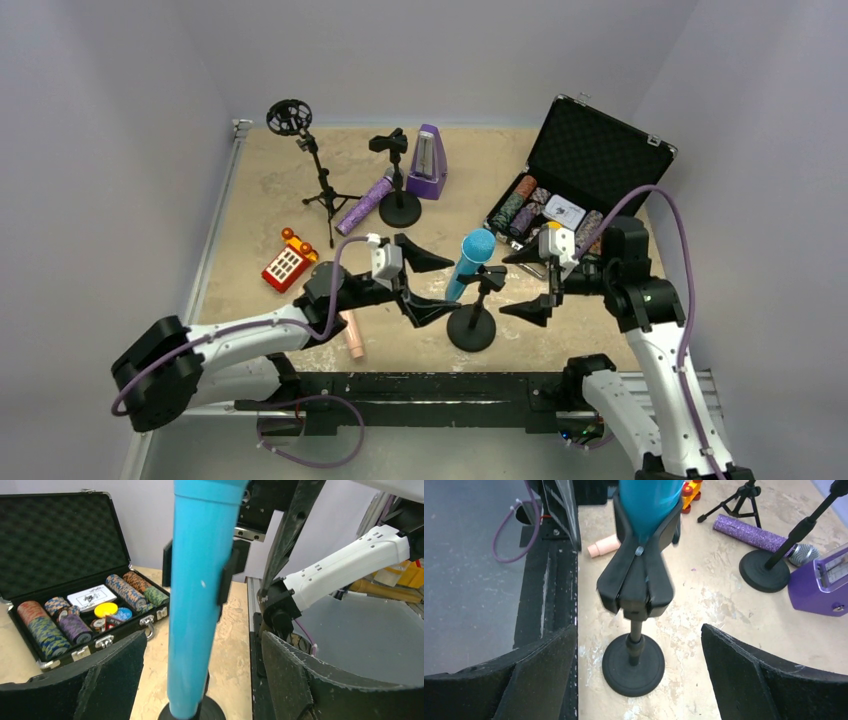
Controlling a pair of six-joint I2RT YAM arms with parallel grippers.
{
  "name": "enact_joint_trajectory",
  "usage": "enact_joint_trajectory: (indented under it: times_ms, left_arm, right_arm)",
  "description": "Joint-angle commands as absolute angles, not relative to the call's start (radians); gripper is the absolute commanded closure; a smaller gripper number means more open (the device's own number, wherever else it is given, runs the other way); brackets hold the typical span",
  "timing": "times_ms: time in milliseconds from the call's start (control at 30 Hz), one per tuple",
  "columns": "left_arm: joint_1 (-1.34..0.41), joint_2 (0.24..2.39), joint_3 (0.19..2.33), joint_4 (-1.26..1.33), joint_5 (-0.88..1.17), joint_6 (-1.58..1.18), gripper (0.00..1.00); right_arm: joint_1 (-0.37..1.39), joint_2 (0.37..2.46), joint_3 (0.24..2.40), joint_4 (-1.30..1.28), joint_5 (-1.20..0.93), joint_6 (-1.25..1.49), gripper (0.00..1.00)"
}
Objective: Attach the microphones to the stand
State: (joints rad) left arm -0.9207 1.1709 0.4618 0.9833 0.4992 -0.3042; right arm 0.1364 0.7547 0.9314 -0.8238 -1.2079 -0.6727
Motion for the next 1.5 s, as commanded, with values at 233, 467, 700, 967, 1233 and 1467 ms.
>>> enact_joint_trajectory:
  times_ms: [233,467,700,967,1233,1467]
  left_arm:
    - [-0.906,0.628,0.306,0.426,0.248,-0.240,0.05]
    - [-0.901,0.288,0.282,0.108,0.010,-0.385,0.01]
    - [-0.900,0.255,0.318,0.003,0.020,-0.423,0.01]
    - [-0.900,0.275,0.354,-0.065,0.038,-0.404,0.01]
    - [-0.900,0.263,0.384,-0.141,0.021,-0.387,0.01]
    - [-0.900,0.265,0.395,-0.150,0.003,-0.369,0.01]
  right_arm:
    - [0.126,0.699,0.641,-0.463,-1.394,-0.689,0.04]
    - [0.167,0.829,0.592,-0.207,-1.443,-0.558,0.17]
    - [0.273,0.897,0.581,-0.100,-1.413,-0.474,0.33]
    - [0.282,0.936,0.636,-0.186,-1.435,-0.547,1.00]
    - [0.265,1.147,0.922,-0.036,-1.295,-0.459,1.00]
    - [0.178,1.399,1.168,0.231,-1.091,-0.267,1.00]
